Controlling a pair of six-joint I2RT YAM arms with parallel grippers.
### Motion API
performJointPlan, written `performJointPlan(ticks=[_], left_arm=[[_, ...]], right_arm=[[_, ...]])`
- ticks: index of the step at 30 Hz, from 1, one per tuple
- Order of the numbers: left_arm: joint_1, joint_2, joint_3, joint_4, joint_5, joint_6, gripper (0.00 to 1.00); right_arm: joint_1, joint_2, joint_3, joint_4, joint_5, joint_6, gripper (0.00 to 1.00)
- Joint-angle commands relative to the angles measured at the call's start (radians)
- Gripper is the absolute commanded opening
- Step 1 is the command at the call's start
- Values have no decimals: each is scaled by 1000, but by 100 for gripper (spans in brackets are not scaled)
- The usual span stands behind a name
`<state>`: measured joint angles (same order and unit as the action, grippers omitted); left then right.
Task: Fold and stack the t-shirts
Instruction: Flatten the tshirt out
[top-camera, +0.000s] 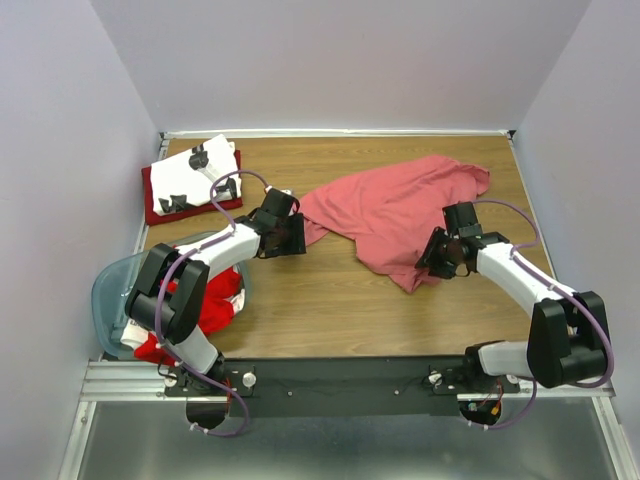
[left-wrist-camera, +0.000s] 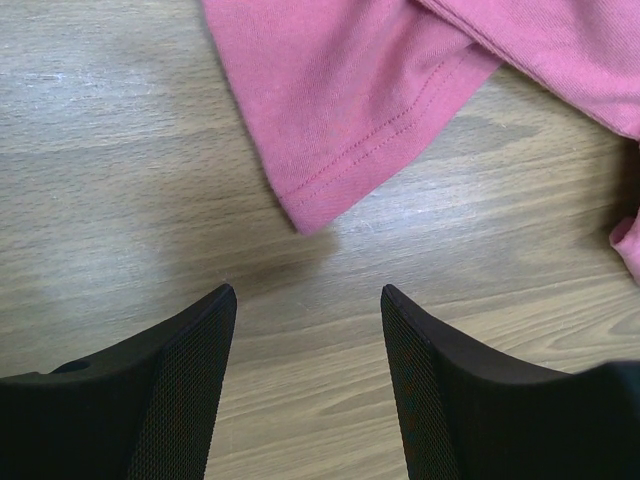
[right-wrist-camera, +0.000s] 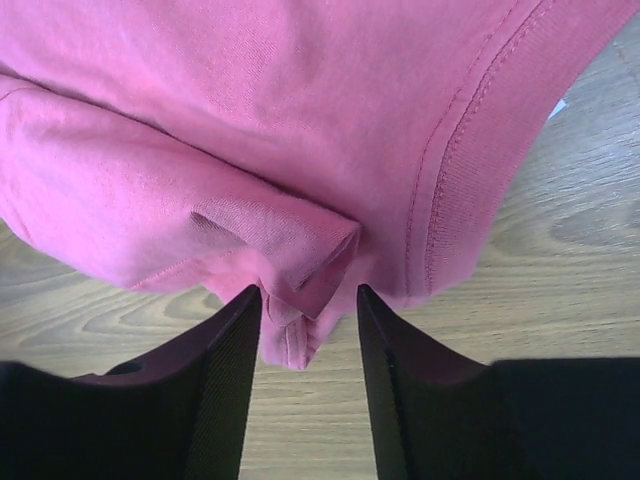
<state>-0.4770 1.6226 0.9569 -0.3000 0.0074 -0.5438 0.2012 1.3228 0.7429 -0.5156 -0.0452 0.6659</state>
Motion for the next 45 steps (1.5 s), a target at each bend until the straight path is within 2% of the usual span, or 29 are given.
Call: performJointPlan(ticks=[1,7,9,10,14,17,32,40,42,45], left_arm=[[8,-23,-20,12,-15,-2,68],[9,-17,-33,13,-24,-2,68],[11,-12,-40,15,-29,-2,68],[11,-10,-40,16,-30,-4,68],[14,-1,-34,29,-37,-11,68],[17,23,-8,45,-41,-21,68],[29,132,72,73,-87,-28,63],[29,178,83,52,-89,-21,51],[29,189,68,47,-105,-21,43],[26,206,77,45,-110,-18,39]], right_arm=[[3,-7,-7,26,41,21,49],[4,-8,-10,26,41,23,41],[4,-8,-10,26,41,26,34],[4,-8,-10,26,41,26,26],[3,-23,-8,25,41,31,12],[3,-31,-11,23,41,34,7],[3,-48,-16,19,64,34,3],[3,-59,-13,14,71,35,1],[4,-65,-14,11,80,35,1],[4,-63,-13,11,80,38,0]])
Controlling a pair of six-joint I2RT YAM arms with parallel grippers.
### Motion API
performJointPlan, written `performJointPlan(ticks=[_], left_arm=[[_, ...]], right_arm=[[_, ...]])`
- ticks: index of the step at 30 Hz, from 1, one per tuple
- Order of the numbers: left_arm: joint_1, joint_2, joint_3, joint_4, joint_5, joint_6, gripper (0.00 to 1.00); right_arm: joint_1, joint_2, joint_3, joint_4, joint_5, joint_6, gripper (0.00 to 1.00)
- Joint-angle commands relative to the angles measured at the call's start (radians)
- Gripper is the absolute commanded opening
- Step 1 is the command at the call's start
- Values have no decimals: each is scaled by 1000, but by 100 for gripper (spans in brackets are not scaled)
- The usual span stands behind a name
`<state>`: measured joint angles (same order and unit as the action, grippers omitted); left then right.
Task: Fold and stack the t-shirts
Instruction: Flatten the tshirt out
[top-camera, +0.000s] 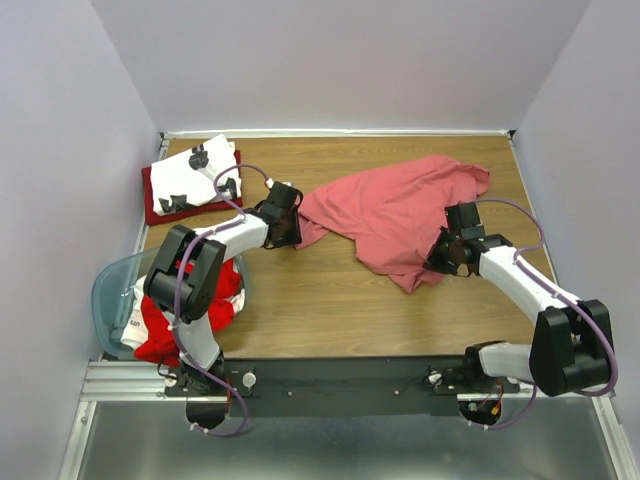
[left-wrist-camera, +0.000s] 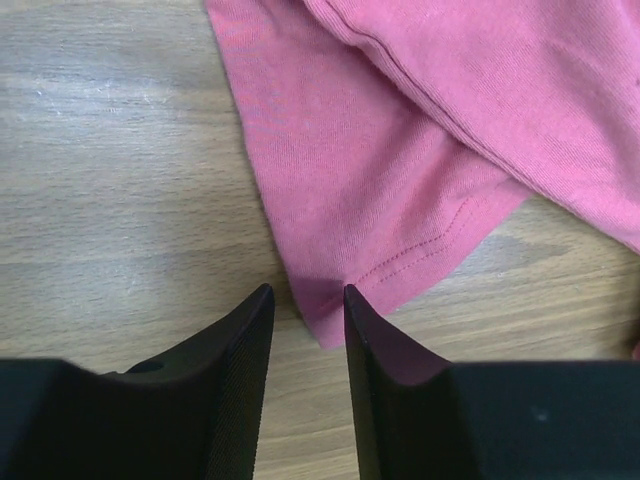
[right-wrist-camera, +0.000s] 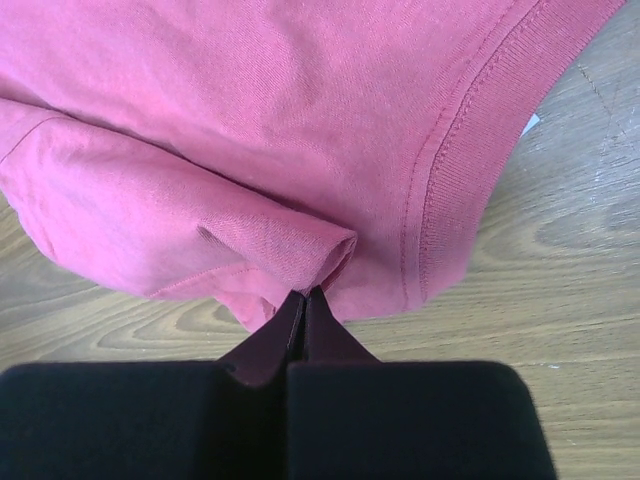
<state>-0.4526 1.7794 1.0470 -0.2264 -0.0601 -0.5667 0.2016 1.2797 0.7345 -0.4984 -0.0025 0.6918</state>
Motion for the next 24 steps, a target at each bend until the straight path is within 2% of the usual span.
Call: performJointPlan(ticks=[1,2,4,5,6,9,16,24], left_arm=[[-1,57,-10,-28,-43,11,37],[-3,66,-7,-30,-46,14,29],[-8,92,1,-31,-50,21,19],[-9,97,7,-36,-50,21,5],[-8,107,11,-36,-50,21,0],[-9,101,36,-54,-61,36,0],[35,-18,195,-198,-285,140,0],[133,-107,402,-320,-469,229,0]], right_arm=[[4,-20,-3,-6,38,11,0],[4,-19,-4,-6,38,12,1],[2,-20,-1,-8,39,12,0],[4,-25,0,-8,41,12,1],[2,-28,6,-11,42,11,0],[4,-45,34,-31,41,8,0],[-10,-72,236,-173,113,-27,0],[-171,53,572,-224,78,-152,0]])
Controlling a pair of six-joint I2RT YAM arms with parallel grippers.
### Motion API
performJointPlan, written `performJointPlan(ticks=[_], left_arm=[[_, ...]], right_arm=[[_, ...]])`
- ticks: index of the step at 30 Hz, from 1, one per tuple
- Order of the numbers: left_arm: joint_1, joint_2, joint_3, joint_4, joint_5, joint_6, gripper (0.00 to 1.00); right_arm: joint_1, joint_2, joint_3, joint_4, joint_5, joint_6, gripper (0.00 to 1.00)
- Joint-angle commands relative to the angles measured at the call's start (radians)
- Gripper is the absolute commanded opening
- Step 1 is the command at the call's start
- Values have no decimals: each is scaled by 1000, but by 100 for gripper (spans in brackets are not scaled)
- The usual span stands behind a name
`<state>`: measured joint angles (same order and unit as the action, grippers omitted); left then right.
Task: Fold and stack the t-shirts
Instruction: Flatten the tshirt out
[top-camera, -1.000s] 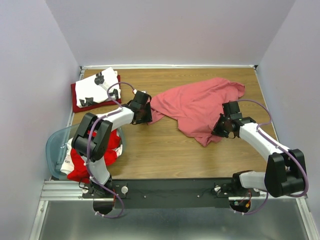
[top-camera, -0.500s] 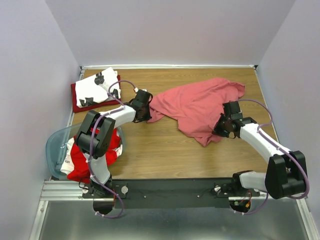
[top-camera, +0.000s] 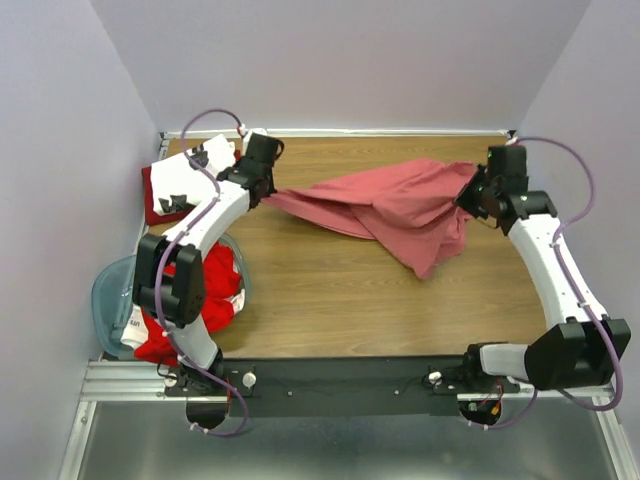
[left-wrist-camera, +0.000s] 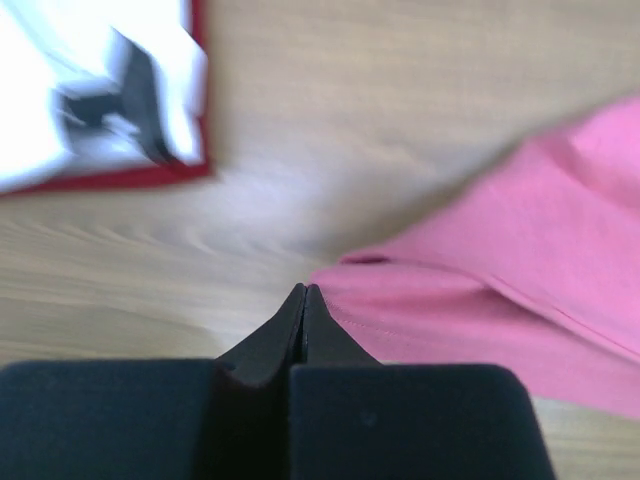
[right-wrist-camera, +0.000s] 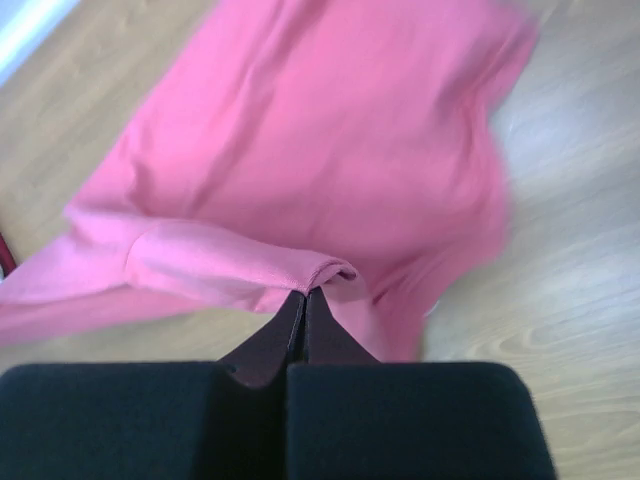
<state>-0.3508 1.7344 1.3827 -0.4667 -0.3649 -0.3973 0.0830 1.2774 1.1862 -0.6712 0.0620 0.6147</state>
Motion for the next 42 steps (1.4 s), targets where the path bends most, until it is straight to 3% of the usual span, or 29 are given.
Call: performJointPlan(ticks=[1,8,15,21,27,36,42], left_arm=[[35,-68,79,-85,-178,63,0],[46,-127,183,-86,-246,54,0],[44,-194,386,-26,-261,80,0],[44,-329,443,123,-185,149,0],[44,-499,360,337,-37,216,0],[44,-720,236,486,138,236,0],[44,-739,256,527,204,250,0]], right_arm=[[-64,69,201,-59,4,-81,1],[-176,189,517,-80,-119,-86,0],[-223,272,800,-88,-205,-72,0],[-224,263,995,-87,-128,-104,1],[-224,212,1171,-80,11,-139,0],[-224,51,1193,64,222,-228,0],[-224,17,1213,127,240,-265,0]])
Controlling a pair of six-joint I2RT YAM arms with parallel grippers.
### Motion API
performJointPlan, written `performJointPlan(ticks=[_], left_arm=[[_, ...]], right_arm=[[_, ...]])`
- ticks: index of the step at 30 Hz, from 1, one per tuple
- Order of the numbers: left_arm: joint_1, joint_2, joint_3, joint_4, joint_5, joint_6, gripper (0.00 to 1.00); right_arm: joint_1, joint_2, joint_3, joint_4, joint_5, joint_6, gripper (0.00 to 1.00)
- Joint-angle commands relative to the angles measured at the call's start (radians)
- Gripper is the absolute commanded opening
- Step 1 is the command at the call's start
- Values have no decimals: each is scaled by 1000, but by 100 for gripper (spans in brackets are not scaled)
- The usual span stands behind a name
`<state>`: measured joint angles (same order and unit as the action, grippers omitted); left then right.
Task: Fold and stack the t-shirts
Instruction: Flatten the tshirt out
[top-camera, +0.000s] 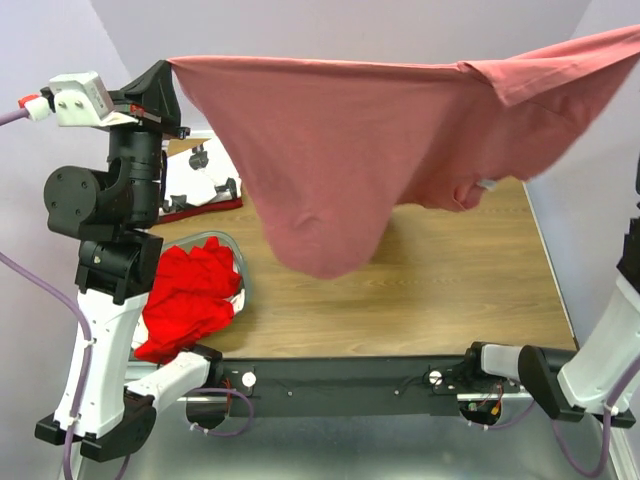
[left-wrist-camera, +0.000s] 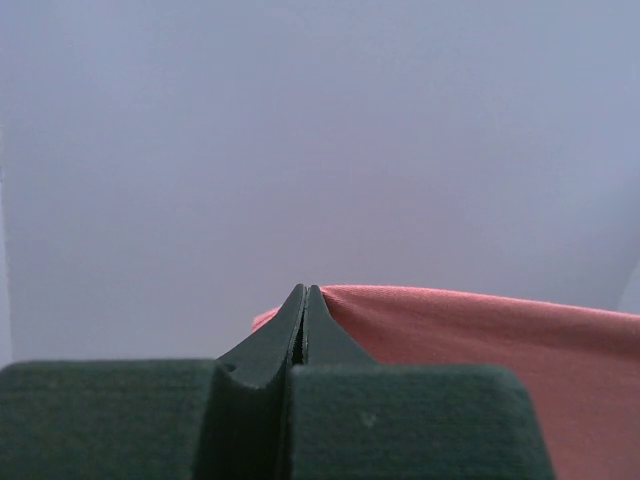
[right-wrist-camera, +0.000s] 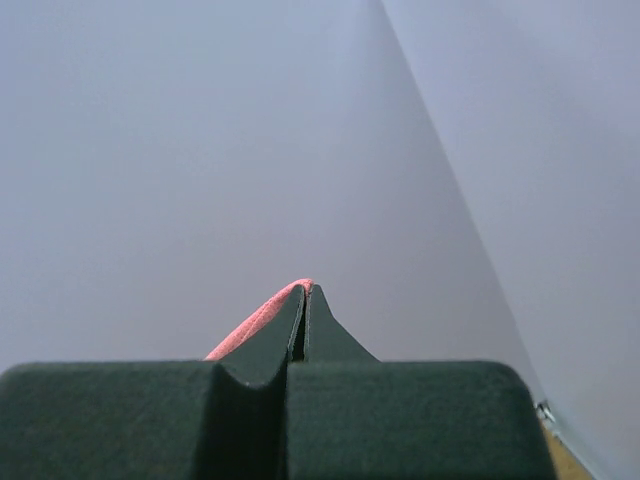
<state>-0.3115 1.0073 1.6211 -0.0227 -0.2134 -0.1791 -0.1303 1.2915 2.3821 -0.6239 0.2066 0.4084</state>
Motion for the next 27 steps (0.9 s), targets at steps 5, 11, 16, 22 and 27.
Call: performJointPlan(ticks=[5,11,16,22,27], left_arm=[[5,76,25,57,126,12,0],[5,264,60,-40,204,-14,0],[5,384,74,-86,203,3,0],[5,444,181,-161,200,3,0],[5,409,201,-152,198,3,0]], right_arm=[[-12,25,-60,82,83,-52,1],[-12,115,-158,84,48,-52,0],[-12,225,-170,84,10,-52,0],[-11,275,-103,84,-13,-45,1],[-11,249,-86,84,-13,-54,1]])
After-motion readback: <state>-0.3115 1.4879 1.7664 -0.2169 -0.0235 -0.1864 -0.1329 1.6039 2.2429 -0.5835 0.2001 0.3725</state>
